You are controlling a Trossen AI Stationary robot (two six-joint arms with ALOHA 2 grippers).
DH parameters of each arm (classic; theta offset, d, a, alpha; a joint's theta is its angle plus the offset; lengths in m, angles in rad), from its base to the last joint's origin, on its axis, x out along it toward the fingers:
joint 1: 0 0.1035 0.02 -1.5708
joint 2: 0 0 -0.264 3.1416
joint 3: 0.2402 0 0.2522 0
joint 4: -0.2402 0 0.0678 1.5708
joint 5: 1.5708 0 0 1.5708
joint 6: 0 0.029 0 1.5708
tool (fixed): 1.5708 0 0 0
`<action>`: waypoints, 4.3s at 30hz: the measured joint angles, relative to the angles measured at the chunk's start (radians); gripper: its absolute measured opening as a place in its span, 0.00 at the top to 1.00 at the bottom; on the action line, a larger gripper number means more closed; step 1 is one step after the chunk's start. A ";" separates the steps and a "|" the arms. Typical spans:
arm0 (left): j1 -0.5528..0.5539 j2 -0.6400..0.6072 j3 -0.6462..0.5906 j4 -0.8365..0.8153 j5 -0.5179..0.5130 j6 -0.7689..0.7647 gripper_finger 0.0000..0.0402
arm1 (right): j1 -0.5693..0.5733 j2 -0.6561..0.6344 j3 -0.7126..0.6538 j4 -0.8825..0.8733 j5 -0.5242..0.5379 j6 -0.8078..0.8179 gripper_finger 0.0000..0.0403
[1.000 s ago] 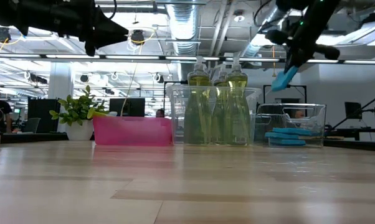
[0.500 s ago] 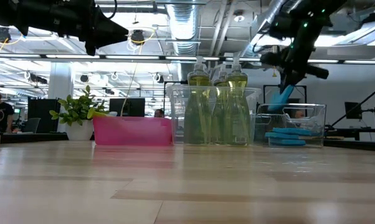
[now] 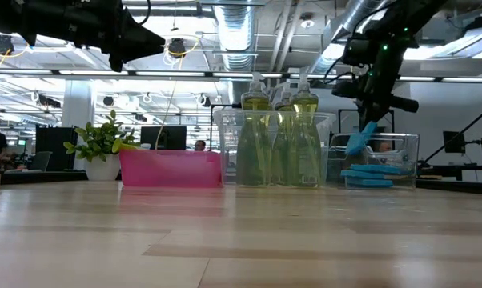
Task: Pick & Place Kitchen Sink Supplies
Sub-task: Put the blue dishwashing sponge into the transparent bin
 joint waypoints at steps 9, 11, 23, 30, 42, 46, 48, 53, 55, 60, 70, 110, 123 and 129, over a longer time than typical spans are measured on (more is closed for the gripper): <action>0.000 0.000 0.000 -0.003 -0.014 0.000 0.71 | 0.001 0.019 0.000 -0.001 0.001 0.010 0.97; 0.000 0.000 0.000 -0.003 -0.014 0.000 0.71 | 0.001 0.018 0.000 -0.002 0.002 0.018 0.97; 0.000 0.000 0.000 -0.012 -0.014 0.000 0.71 | 0.001 0.018 0.000 -0.006 0.005 0.026 0.96; 0.000 0.000 0.000 -0.018 -0.014 0.000 0.71 | 0.001 0.018 0.000 -0.019 0.012 0.025 0.95; 0.000 0.000 0.000 -0.024 -0.014 0.000 0.71 | 0.001 0.018 0.000 -0.019 0.012 0.028 0.90; 0.000 0.000 0.000 -0.027 -0.014 0.000 0.71 | 0.001 0.018 0.000 -0.019 0.012 0.027 0.88; 0.000 0.000 0.000 -0.027 -0.014 0.000 0.71 | 0.001 0.018 0.000 -0.019 0.012 0.028 0.87; 0.000 0.000 0.000 -0.028 -0.014 0.000 0.71 | 0.001 0.018 0.000 -0.023 0.012 0.027 0.85; 0.000 0.000 0.000 -0.028 -0.014 0.000 0.71 | 0.001 0.018 0.000 -0.023 0.013 0.027 0.85; 0.000 0.000 0.000 -0.028 -0.014 0.000 0.71 | 0.001 0.004 0.000 -0.022 0.013 0.020 0.84; 0.000 0.000 0.000 -0.029 -0.014 0.000 0.71 | 0.030 -0.102 0.000 -0.049 0.015 -0.025 0.85; 0.000 0.001 0.000 -0.034 -0.013 0.000 0.71 | 0.110 0.090 0.000 -0.128 0.197 0.022 1.00; 0.000 0.001 0.000 -0.056 -0.013 0.000 0.71 | 0.120 0.139 0.000 -0.115 0.205 0.028 1.00; -0.001 0.001 0.000 -0.056 -0.013 0.000 0.71 | 0.120 0.162 0.000 -0.086 0.151 0.028 1.00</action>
